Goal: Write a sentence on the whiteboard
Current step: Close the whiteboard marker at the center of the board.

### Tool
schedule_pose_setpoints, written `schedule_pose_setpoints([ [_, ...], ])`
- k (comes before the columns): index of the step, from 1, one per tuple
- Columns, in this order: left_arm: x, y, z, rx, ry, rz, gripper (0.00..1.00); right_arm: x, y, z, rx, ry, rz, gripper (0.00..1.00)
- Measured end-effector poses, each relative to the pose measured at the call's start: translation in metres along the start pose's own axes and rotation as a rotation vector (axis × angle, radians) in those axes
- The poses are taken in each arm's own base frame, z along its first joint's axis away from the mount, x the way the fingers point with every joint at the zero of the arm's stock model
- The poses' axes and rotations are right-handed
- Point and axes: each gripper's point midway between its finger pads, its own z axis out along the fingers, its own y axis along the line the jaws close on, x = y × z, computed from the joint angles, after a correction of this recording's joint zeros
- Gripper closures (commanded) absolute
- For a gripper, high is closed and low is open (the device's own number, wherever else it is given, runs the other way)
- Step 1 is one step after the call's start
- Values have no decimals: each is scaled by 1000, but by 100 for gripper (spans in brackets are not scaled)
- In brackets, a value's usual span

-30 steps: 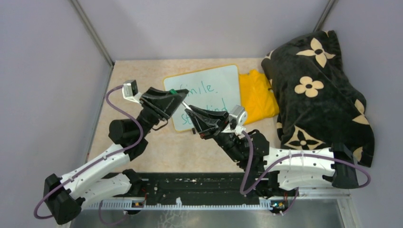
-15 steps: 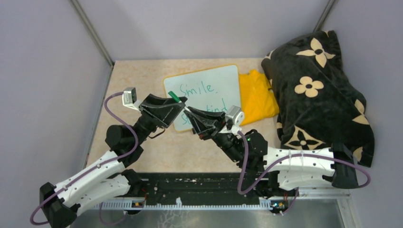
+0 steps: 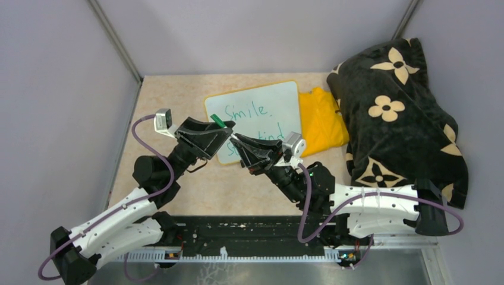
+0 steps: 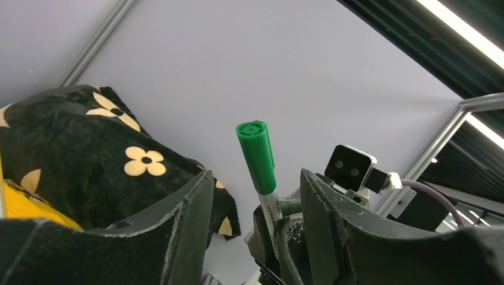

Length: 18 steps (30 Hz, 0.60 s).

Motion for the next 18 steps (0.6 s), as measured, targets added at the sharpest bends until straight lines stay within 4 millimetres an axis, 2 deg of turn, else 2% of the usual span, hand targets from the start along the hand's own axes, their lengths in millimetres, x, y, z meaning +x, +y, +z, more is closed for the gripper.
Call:
schedule_pose_setpoints([
  [3, -2, -1, 0, 3, -6, 0, 40, -1, 0, -1, 0, -1, 2, 100],
  [9, -5, -3, 0, 4, -21, 1, 53, -7, -1, -1, 1, -10, 9, 100],
  [14, -10, -1, 0, -5, -41, 7, 59, -8, -2, -2, 2, -12, 12, 100],
  [18, -12, -2, 1, 1, -47, 8, 70, -8, -2, -2, 3, -11, 12, 100],
])
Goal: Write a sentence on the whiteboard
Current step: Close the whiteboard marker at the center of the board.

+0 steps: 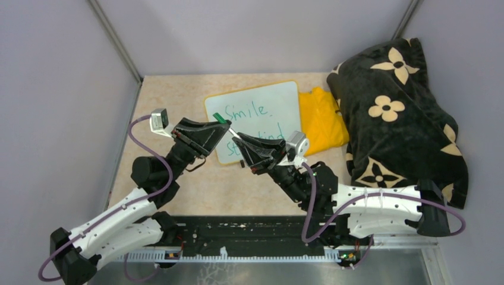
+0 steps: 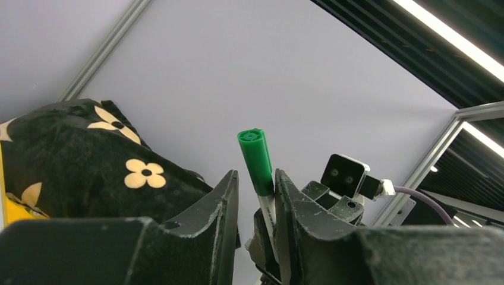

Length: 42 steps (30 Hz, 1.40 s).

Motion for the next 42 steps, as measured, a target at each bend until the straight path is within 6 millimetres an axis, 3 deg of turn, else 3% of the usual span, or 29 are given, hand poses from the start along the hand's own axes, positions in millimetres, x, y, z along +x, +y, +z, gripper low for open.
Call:
schedule_pose_setpoints([
  [7, 2, -3, 1, 18, 7, -15, 95, 4, -2, -2, 8, 12, -4, 100],
  [12, 3, -4, 0, 18, 15, -16, 100, 11, -2, -5, 3, 51, -3, 60],
  [15, -2, -2, -2, 1, 1, 12, 100, 21, -2, -11, -6, 117, -15, 51],
  [20, -4, 4, -7, -52, 18, 90, 100, 28, -5, -24, -22, 234, -36, 50],
  [30, 11, 18, -11, -156, 219, 295, 100, 12, -17, -52, -25, 404, -34, 52],
  [36, 40, 32, -27, -166, 386, 332, 100, 46, -14, -58, -48, 551, -49, 52],
  [39, 47, 32, -31, -151, 422, 330, 100, 76, -12, -64, -63, 641, -60, 53],
  [42, 52, 30, -36, -126, 447, 329, 100, 89, -10, -66, -74, 680, -51, 55],
])
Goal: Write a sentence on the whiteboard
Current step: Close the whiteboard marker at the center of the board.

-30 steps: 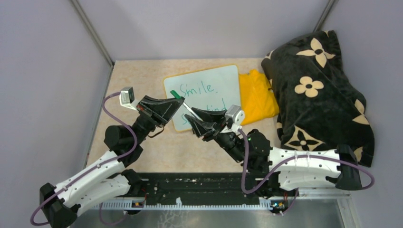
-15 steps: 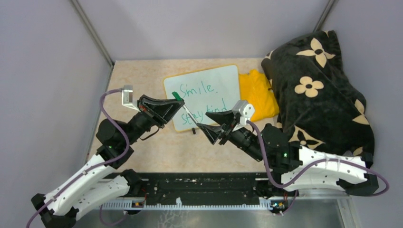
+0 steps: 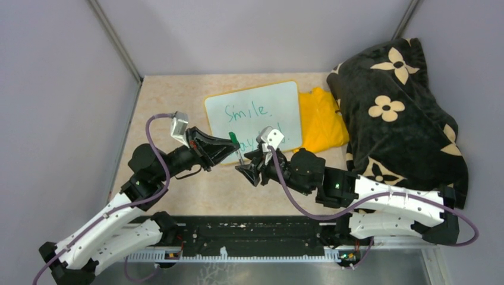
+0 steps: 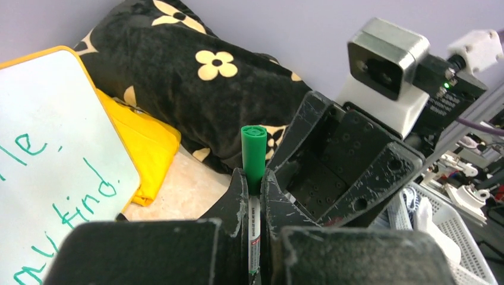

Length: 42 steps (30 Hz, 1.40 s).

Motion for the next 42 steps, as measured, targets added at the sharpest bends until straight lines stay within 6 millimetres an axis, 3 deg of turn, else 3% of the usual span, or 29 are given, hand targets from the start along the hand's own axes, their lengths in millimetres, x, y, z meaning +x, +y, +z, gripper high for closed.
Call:
schedule_pose_setpoints([
  [8, 15, 0, -4, 28, 37, 6, 100, -10, -3, 4, -10, -38, 71, 62],
  [16, 17, -5, -5, 66, 32, 13, 100, -13, 1, 5, -34, -49, 104, 65],
  [25, 13, -9, -6, 84, 13, 19, 100, -11, 5, 6, -57, -46, 107, 81],
  [31, 14, -9, -6, 85, 12, 19, 100, -8, 5, 7, -69, -44, 106, 100],
  [32, 15, -8, -6, 85, 12, 19, 97, -8, 5, 7, -68, -44, 107, 100],
  [35, 15, -8, -6, 86, 10, 21, 58, -8, 4, 7, -69, -45, 106, 100],
  [39, 15, -8, -7, 81, 10, 22, 16, -3, 4, 8, -68, -37, 100, 100],
  [41, 15, -5, -8, 65, 12, 22, 2, 0, 3, 8, -64, -30, 92, 100],
  [42, 16, -2, -9, 48, 11, 19, 1, 1, 2, 8, -60, -25, 83, 100],
])
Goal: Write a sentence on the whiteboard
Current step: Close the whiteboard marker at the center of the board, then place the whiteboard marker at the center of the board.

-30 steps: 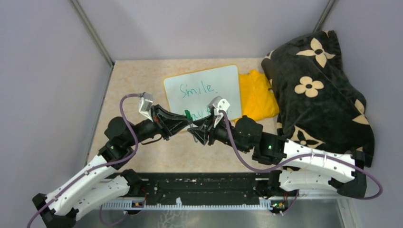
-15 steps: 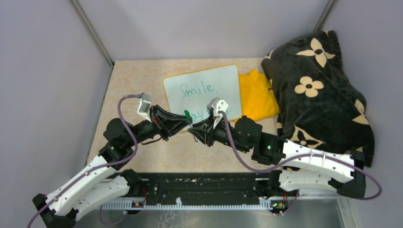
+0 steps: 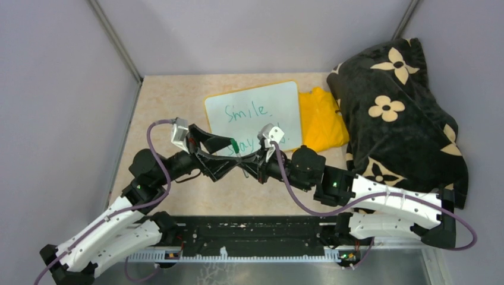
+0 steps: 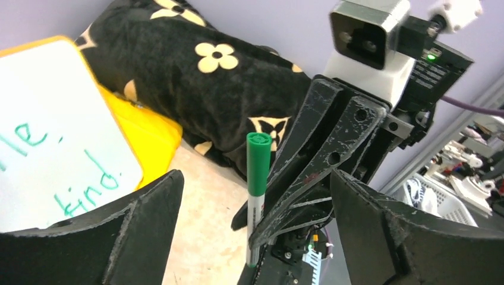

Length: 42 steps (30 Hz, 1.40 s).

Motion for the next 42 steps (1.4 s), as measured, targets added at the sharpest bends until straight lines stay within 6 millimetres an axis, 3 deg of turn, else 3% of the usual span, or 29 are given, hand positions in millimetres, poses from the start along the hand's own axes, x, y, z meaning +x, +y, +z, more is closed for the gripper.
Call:
schedule_pose_setpoints([
  [4, -4, 20, -10, -136, -19, 9, 1, 10, -11, -3, 45, 39, -52, 100],
  [8, -29, 46, -31, -335, -95, 101, 1, 28, -31, -10, 129, 120, -126, 100],
  [10, -43, 58, -44, -437, -126, 172, 1, 40, -42, -15, 175, 170, -162, 100],
  [11, -49, 64, -48, -479, -134, 200, 2, 59, -56, -20, 236, 255, -209, 100],
  [12, -56, 90, -57, -632, -113, 292, 2, 59, -57, -21, 238, 257, -209, 100],
  [16, -35, 134, -56, -809, 25, 385, 2, 89, -63, -11, 263, 343, -236, 100],
  [21, 17, 177, -70, -924, 218, 468, 2, 146, -71, -6, 270, 500, -271, 100],
  [25, 37, 186, -84, -945, 275, 500, 1, 174, -73, -3, 264, 571, -284, 100],
  [33, 30, 182, -85, -938, 238, 509, 1, 202, -73, 7, 246, 614, -271, 100],
  [42, 31, 182, -88, -937, 233, 508, 2, 224, -93, 2, 275, 653, -157, 100],
])
